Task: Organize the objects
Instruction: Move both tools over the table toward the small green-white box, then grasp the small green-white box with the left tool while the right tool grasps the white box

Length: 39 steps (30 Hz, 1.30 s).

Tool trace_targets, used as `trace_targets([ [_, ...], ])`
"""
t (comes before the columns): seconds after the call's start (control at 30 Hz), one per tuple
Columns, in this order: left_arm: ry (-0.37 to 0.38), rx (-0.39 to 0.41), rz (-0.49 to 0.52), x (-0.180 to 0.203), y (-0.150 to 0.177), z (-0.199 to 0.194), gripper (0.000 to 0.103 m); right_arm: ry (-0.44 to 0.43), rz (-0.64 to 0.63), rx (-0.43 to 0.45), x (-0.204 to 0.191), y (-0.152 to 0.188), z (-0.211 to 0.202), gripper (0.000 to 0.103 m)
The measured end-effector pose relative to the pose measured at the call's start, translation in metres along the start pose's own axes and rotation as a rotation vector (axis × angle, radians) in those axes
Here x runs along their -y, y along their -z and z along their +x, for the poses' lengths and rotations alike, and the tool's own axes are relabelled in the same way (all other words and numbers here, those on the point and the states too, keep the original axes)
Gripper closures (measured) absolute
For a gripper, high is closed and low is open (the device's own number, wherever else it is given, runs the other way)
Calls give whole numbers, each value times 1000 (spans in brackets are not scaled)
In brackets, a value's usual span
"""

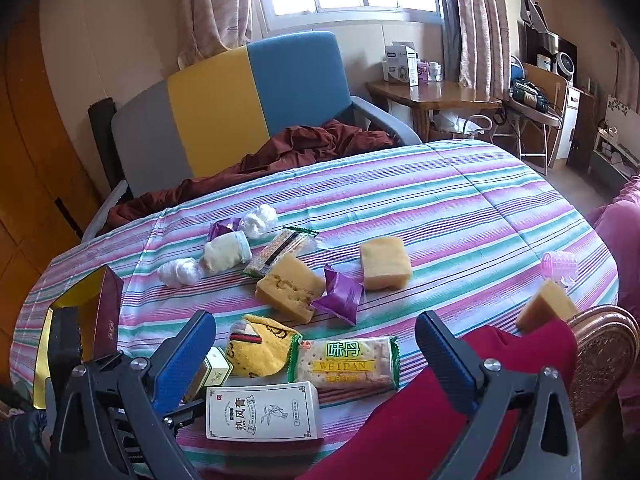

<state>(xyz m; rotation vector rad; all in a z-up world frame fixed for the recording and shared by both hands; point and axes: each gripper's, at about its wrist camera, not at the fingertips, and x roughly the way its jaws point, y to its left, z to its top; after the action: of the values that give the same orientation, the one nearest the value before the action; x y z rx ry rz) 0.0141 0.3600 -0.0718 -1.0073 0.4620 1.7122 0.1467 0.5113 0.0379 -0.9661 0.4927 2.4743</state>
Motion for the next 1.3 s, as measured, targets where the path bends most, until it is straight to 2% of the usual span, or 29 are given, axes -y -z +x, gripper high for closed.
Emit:
trace_targets([
  [0.07,23,-25,-19,-3,-1,7,71,-10,-21,-15,-2,-1,1,1],
  [0.13,52,-21,-61,-8,4,6,72,-45,-54,-44,-5,-1,3,1],
  [0.2,53,-13,-83,-11,12,-1,72,-105,-137,-109,-16,1,8,1],
  [0.33,41,11,-118,-17,26,-22,73,-188,-447,-247,-58,23,18,1],
  [0.37,39,16,-126,-18,28,-26,73,-198,-557,-296,-71,32,22,1],
  [0.5,32,53,-167,-25,42,-54,73,-156,-872,-424,-104,63,40,1],
  [0.67,3,100,-194,-31,55,-86,72,-118,-1062,-533,-117,77,67,1],
  [0.73,-9,120,-209,-34,60,-98,72,-75,-1097,-556,-116,76,79,1],
  [0.8,-19,137,-230,-40,65,-110,72,-72,-1105,-580,-117,74,88,1],
  [0.9,-50,170,-267,-52,74,-128,72,-60,-1102,-598,-116,75,99,9],
  [0.93,-73,179,-286,-56,76,-133,72,-59,-1097,-600,-115,75,102,19],
  [0.97,-89,188,-302,-62,79,-139,72,-59,-1086,-595,-115,74,104,35],
  [1.07,-180,206,-359,-87,92,-162,72,-50,-1074,-567,-113,73,108,41],
  [1.13,-263,205,-417,-113,103,-177,72,-59,-1063,-558,-112,69,107,42],
  [1.3,-457,141,-577,-200,130,-201,72,-65,-1030,-548,-105,57,108,43],
])
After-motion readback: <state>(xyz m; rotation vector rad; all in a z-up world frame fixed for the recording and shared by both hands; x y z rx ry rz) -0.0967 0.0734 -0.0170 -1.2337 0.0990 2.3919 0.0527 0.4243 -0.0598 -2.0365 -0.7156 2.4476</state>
